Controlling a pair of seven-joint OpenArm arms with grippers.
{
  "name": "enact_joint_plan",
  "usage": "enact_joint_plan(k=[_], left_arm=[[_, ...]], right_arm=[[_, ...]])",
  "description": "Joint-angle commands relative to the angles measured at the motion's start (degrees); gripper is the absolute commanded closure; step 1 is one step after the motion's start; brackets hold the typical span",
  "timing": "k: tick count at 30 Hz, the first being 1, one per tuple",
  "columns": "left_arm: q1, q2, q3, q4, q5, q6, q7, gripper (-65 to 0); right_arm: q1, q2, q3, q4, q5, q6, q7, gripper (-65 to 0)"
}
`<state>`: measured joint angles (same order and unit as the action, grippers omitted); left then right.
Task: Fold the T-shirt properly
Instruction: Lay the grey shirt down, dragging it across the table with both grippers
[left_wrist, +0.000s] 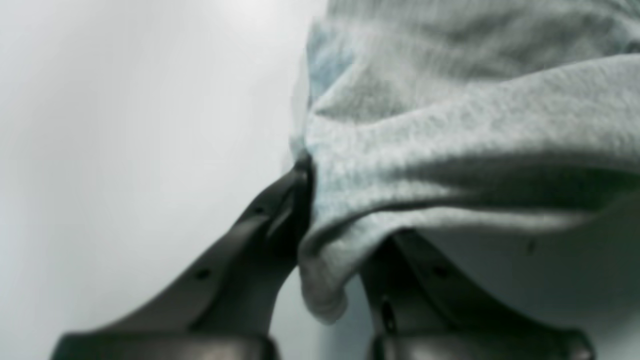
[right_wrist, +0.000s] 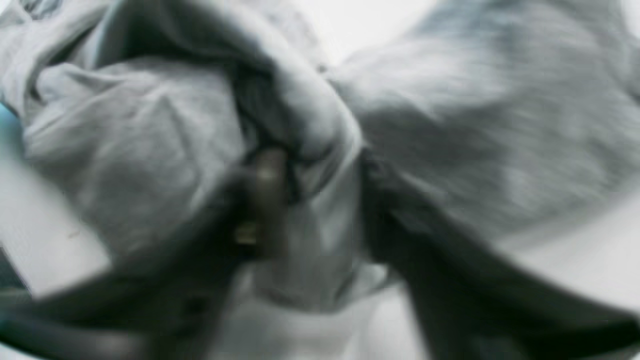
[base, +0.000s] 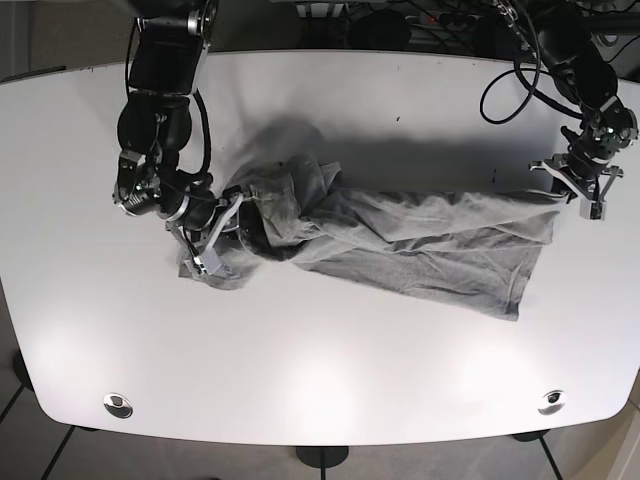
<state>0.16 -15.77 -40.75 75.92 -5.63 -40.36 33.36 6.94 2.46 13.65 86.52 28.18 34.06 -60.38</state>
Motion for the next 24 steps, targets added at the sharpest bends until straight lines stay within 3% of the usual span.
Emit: enact_joint_plan(k=[1, 3, 6, 10, 14, 22, 24], left_arm=[[0.32, -1.42, -0.43, 1.13, -0.57, 0.36, -1.23, -0.1], [1.11, -1.42, -0.52, 1.13, -0.57, 0.36, -1.23, -0.1], [2.08, -1.42, -0.70, 1.13, -0.57, 0.36, -1.23, 0.0], [2.34, -1.24, -3.16, 4.04, -0.57, 0.36, -1.06, 0.0], [2.34, 0.25, -3.25, 7.55, -0.57, 0.36, -0.97, 0.0], [3.48, 0.34, -2.98, 9.40, -0.57, 0.36, -0.97, 0.0], [3.48, 0.34, -2.98, 9.40, -0.57, 0.36, -0.97, 0.0]], right_arm=[[-1.18, 0.40, -0.07, 5.04, 5.71, 0.27, 0.29, -42.0], [-3.55, 2.07, 0.02, 8.38, 9.57, -0.26, -0.24, -53.0], [-5.58, 3.30, 2.92, 10.93, 12.65, -0.88, -0.32, -55.8], [-5.49, 3.39, 12.15, 7.24, 12.74, -6.50, -0.32, -55.5], [-2.76, 4.71, 12.42, -0.67, 12.65, -6.77, 0.03, -55.3], [2.60, 2.51, 11.98, -15.09, 12.56, -6.86, 2.31, -55.2], [3.65, 2.33, 11.98, -17.73, 12.56, -6.86, 2.58, -50.9]])
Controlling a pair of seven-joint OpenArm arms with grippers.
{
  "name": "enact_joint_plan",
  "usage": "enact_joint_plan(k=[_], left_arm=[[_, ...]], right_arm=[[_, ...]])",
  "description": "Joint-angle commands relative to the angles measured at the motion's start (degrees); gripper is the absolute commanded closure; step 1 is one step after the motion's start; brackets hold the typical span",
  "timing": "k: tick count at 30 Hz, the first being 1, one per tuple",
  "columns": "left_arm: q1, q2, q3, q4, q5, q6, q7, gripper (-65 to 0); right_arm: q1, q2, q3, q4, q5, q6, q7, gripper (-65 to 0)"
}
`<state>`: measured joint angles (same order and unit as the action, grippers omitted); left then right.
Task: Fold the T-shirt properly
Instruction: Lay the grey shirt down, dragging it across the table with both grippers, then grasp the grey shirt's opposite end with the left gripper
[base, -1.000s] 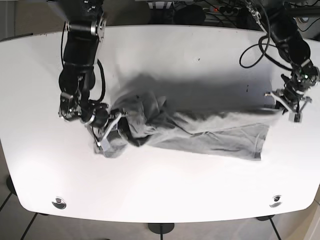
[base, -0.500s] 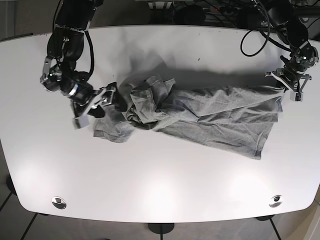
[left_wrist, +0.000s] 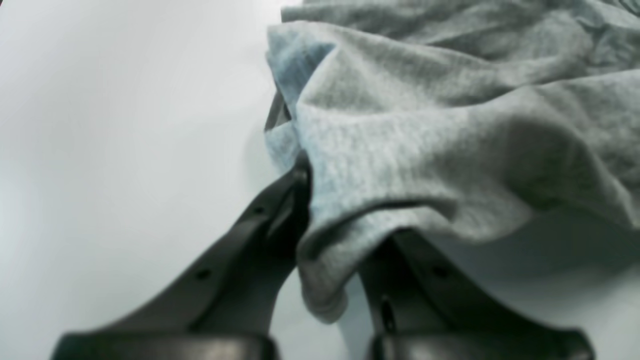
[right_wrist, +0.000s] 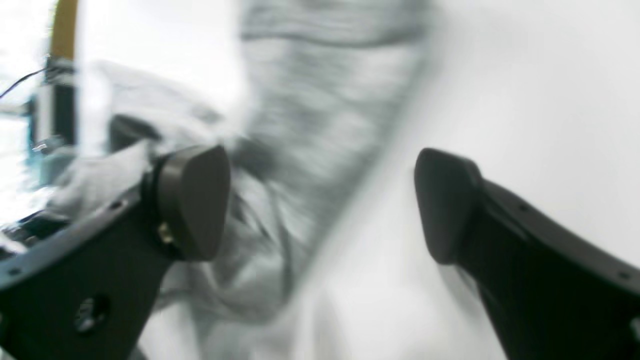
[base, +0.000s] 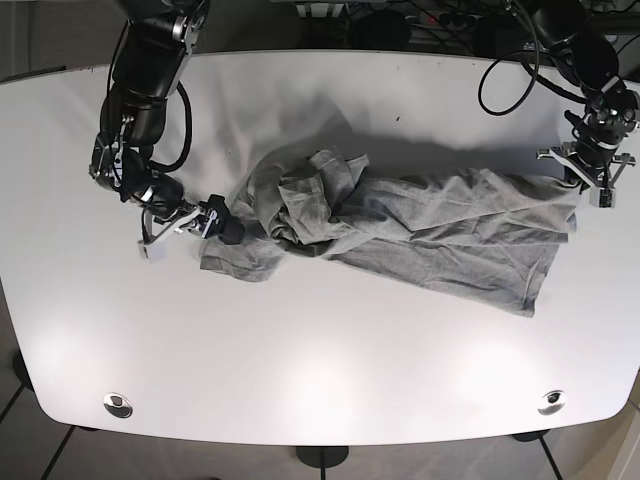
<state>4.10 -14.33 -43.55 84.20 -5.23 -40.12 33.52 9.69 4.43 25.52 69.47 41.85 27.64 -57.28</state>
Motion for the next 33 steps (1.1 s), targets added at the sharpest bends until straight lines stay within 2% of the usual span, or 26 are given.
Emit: enact_joint_plan(k=[1, 3, 6, 7, 9, 10, 11, 12, 20, 21, 22, 23, 24, 26, 27, 28, 29, 30, 31, 32, 33], left_arm=[[-0.45, -1.10, -0.19, 1.11, -0.96, 0.12, -1.12, 0.0], [-0.45, -1.10, -0.19, 1.11, -0.96, 0.12, -1.12, 0.0], [-0.45, -1.10, -0.19, 1.11, -0.96, 0.12, -1.12, 0.0], [-0.45, -1.10, -0.19, 1.11, -0.96, 0.12, -1.12, 0.0], [-0.45, -1.10, -0.27, 1.11, -0.96, 0.12, -1.12, 0.0], [-0.45, -1.10, -0.36, 1.11, -0.96, 0.12, -1.12, 0.0], [-0.45, -1.10, -0.45, 1.11, -0.96, 0.12, -1.12, 0.0], [-0.45, -1.10, -0.45, 1.55, -1.05, 0.12, -1.12, 0.0], [0.69, 4.00, -2.21, 14.74, -1.05, 0.12, 0.20, 0.0], [0.69, 4.09, -2.65, 15.88, -1.05, 0.12, 2.57, 0.0], [0.69, 4.09, -3.61, 16.59, -1.05, 0.12, 3.89, 0.0], [0.69, 4.17, -4.58, 16.68, -1.05, 0.12, 4.15, 0.0], [0.78, 4.17, -5.20, 16.41, -1.05, 0.12, 4.15, -0.1], [2.89, 4.17, -5.20, 16.41, -1.05, 0.12, 4.15, -0.7], [3.68, 4.17, -4.67, 16.68, -1.05, 0.12, 4.24, -2.2], [4.47, 4.17, -4.14, 16.68, -1.05, 0.12, 4.24, -7.5], [5.53, 4.53, -3.70, 16.76, -1.40, 0.12, 4.24, -19.0], [6.14, 5.32, -3.88, 16.76, -2.63, 0.12, 4.24, -27.9], [7.55, 5.76, -4.05, 16.76, -5.80, 0.12, 4.33, -38.8], [8.87, 5.49, -3.88, 16.76, -8.26, 0.12, 4.86, -41.9], [10.01, 4.70, -3.70, 16.85, -10.90, 0.12, 6.00, -41.7]], right_arm=[[1.08, 0.28, 0.11, -1.56, -1.10, -0.43, 0.18, -46.6], [2.66, -0.78, 0.02, -4.46, -1.89, -0.43, 2.73, -33.9], [4.68, -1.48, 0.02, -6.57, -6.90, -0.43, 3.17, -29.5], [4.86, -2.80, 0.11, -6.40, -9.27, -0.43, 3.25, -25.8], [4.94, -3.06, 0.20, -6.31, -10.68, -0.43, 3.34, -14.9], [4.94, -3.06, 0.20, -6.31, -10.68, -0.43, 3.34, -3.0], [4.94, -2.98, 0.20, -6.31, -10.68, -0.43, 3.34, -1.0], [4.94, -2.98, 0.20, -6.22, -10.68, -0.43, 3.34, -3.0], [2.13, 0.54, 0.28, 5.47, -10.77, -0.52, 2.29, -1.7], [2.13, 1.24, 0.55, 5.47, -11.12, -1.13, 0.70, -1.7], [2.13, 1.51, 0.64, 5.47, -10.94, -3.95, 0.35, -1.7], [2.04, 2.12, 0.64, 5.47, -10.50, -5.26, 0.35, -1.7], [1.69, 2.30, 0.64, 5.47, -10.50, -5.70, 0.35, -1.7], [1.25, 2.39, 0.64, 5.47, -10.50, -5.26, 0.35, -1.7], [1.16, 2.30, 0.55, 5.47, -10.50, -5.26, 0.35, -1.7], [1.08, 2.21, 0.55, 5.47, -10.50, -5.26, 0.35, -1.7], [1.08, 2.12, 0.37, 5.47, -10.50, -5.26, 0.35, -1.7], [1.08, 2.04, 0.28, 5.47, -10.50, -5.26, 0.35, -1.7], [1.08, 1.95, 0.20, 5.47, -10.50, -5.26, 0.35, -1.7], [1.08, 1.95, 0.20, 5.38, -10.50, -5.26, 0.35, -1.7], [1.08, 1.60, 0.20, 5.38, -10.50, -5.18, 0.35, -1.7]])
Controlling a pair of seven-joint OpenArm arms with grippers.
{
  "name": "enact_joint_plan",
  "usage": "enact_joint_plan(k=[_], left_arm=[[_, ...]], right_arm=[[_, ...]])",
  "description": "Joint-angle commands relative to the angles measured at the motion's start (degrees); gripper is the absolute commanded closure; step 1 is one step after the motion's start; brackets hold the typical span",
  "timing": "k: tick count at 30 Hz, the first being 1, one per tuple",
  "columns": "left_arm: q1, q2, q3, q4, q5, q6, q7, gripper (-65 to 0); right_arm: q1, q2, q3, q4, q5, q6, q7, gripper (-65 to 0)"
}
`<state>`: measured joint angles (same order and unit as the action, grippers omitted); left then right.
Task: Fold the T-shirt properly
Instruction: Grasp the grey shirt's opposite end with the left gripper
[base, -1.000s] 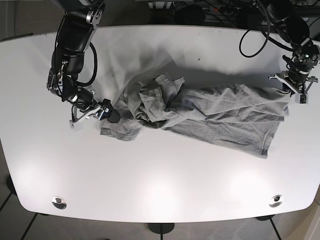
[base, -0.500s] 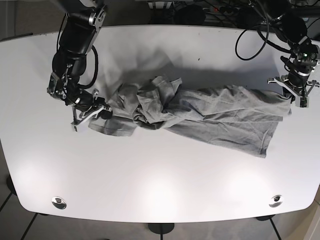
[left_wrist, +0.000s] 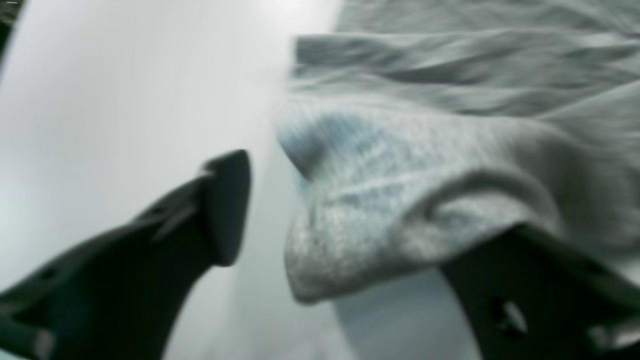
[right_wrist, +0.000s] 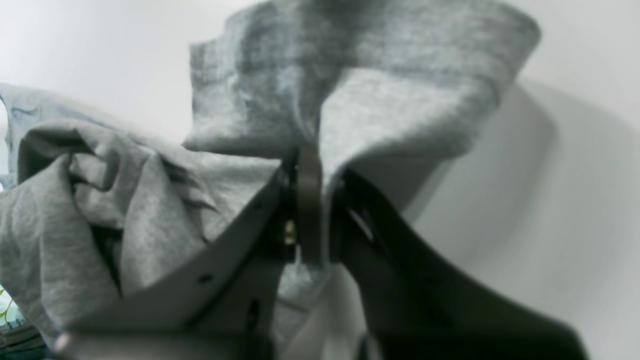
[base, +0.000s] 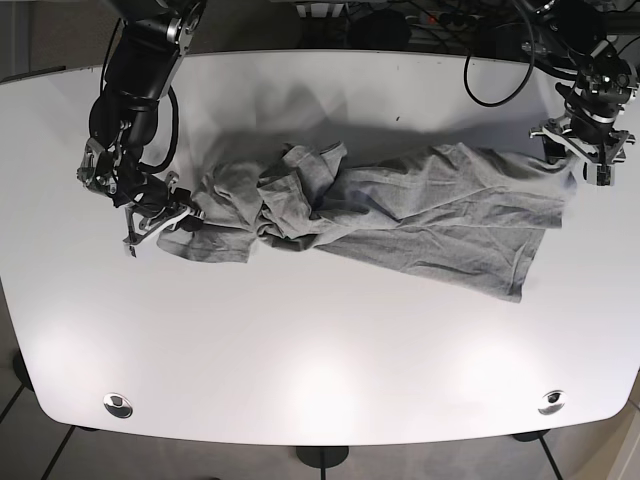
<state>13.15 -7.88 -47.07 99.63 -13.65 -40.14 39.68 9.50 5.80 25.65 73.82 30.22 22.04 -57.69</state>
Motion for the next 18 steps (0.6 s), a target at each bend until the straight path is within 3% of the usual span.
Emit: enact_joint_plan(k=[1, 2, 5, 8, 12, 16, 18], left_arm=[[2.37, -3.42, -0.01, 2.04, -7.41, 0.14, 2.30, -40.4], [3.25, -4.74, 0.26, 2.91, -12.77, 0.14, 4.49, -40.3], [5.53, -7.46, 0.61, 5.64, -22.88, 0.14, 8.36, -40.3], [4.74, -9.31, 0.52, 6.34, -29.47, 0.14, 10.38, -40.3], [-1.32, -11.68, 0.61, 8.72, -30.44, 0.14, 19.18, -40.4], [-1.50, -12.12, 0.17, 11.97, -30.61, 0.14, 22.52, -40.3], [-0.36, -12.21, -0.10, 13.38, -30.53, 0.14, 26.65, -40.3]], right_arm=[[1.27, -0.31, 0.07, 1.04, 0.95, 0.42, 0.77, -1.7], [1.27, -0.40, 0.07, 1.04, 0.95, 0.42, 0.77, -1.7], [1.10, -0.48, 0.07, 1.04, 1.04, 0.42, 0.77, -1.9], [1.10, -0.57, 0.07, 1.04, 1.04, 0.51, 0.77, -1.9], [1.27, -0.57, 0.07, 1.04, 1.12, 0.51, 0.77, -1.9], [1.18, -0.66, 0.07, 1.04, 1.12, 0.51, 0.68, -1.9], [1.10, -1.19, 0.07, 1.04, 1.12, 0.51, 0.68, -1.9]])
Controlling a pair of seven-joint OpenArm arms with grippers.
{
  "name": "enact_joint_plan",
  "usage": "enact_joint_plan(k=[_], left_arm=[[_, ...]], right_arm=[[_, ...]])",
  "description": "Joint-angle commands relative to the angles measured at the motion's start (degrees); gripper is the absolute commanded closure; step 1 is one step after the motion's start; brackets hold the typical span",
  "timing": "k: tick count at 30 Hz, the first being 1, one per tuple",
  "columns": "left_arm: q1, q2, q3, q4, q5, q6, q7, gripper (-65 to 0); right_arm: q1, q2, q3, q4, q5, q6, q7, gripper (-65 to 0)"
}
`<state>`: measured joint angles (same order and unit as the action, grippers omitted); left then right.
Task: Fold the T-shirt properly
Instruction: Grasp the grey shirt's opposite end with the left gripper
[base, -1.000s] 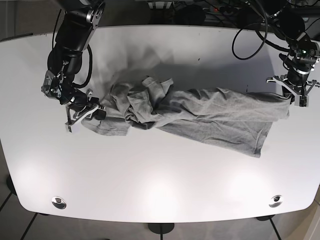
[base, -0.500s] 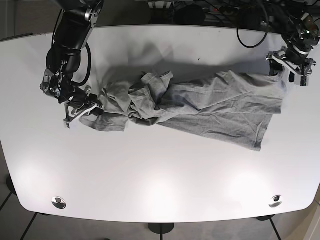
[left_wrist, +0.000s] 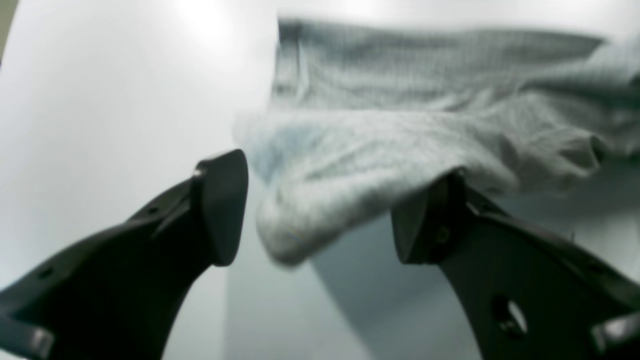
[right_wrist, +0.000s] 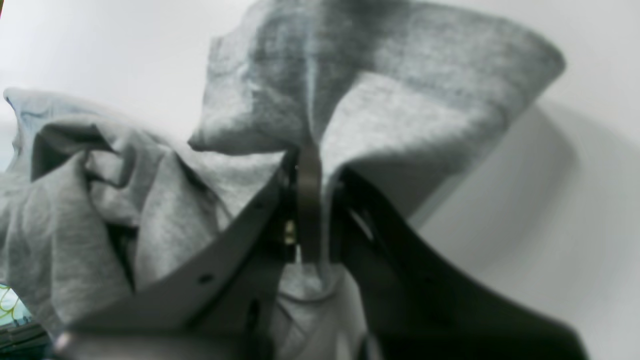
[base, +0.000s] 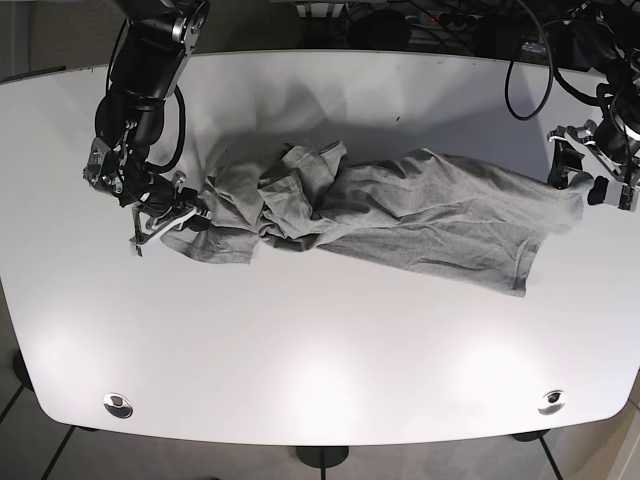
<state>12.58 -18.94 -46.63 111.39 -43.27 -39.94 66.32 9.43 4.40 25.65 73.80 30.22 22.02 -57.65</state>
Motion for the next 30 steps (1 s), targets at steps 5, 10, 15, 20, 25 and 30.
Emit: enact_joint_plan(k=[5, 10, 15, 20, 25, 30], left_arm=[[2.59, -1.06, -6.16, 1.88, -1.70, -0.06, 2.29, -40.3], [7.86, -4.31, -8.80, 1.88, -13.92, -0.06, 2.11, -40.3], [-2.34, -4.31, -9.50, -0.93, -11.37, -0.06, 2.03, -40.6], [-22.82, -4.40, 1.75, -17.20, 11.13, -0.06, -1.23, -40.3], [-34.78, -4.75, 14.85, -42.43, 29.07, -0.06, -20.21, -40.3], [-41.02, -6.78, 19.60, -64.49, 32.67, -0.06, -30.59, -40.3]], right_arm=[[1.16, 0.21, 0.07, 1.06, 1.12, 0.53, 0.55, -1.9], [1.16, 0.12, 0.07, 1.06, 1.12, 0.53, 0.55, -1.9], [1.16, 0.21, 0.07, 1.06, 1.12, 0.53, 0.55, -1.9], [1.16, 0.12, 0.07, 1.06, 1.12, 0.53, 0.64, -1.9], [1.25, 0.04, 0.07, 1.06, 1.12, 0.53, 0.72, -1.9], [1.16, 0.04, 0.33, 1.15, 1.12, 0.53, 0.72, -1.9]])
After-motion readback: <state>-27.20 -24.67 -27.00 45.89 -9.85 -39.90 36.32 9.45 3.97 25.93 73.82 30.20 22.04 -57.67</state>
